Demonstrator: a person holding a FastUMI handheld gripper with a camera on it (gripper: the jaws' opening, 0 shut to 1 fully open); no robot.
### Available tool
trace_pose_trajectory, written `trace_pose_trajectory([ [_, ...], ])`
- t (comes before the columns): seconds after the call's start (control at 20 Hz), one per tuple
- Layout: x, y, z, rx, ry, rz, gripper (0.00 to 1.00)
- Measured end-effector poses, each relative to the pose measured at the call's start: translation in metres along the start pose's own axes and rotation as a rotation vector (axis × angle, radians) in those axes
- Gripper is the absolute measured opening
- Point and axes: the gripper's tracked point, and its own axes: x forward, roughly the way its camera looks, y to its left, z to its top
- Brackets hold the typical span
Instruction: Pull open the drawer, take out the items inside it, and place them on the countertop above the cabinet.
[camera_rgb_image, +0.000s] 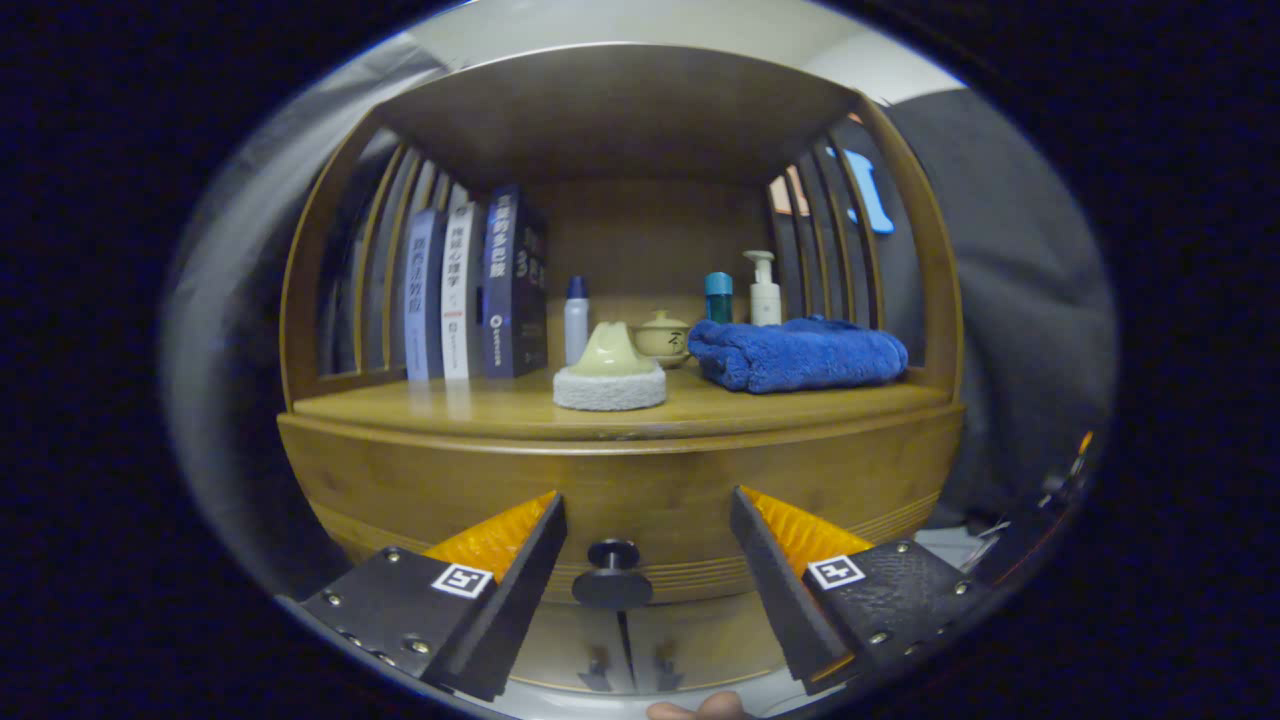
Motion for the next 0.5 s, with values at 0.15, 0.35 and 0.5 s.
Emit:
trace_pose_trajectory([
  [0.15,-0.036,0.021,0.011,0.004,0.037,0.079,0.99],
  [0.35,-0.092,0.020,0.044,0.113,0.061,0.085,0.99],
  [0.5,-0.134,0.021,0.069,0.098,0.085,0.122,0.99],
])
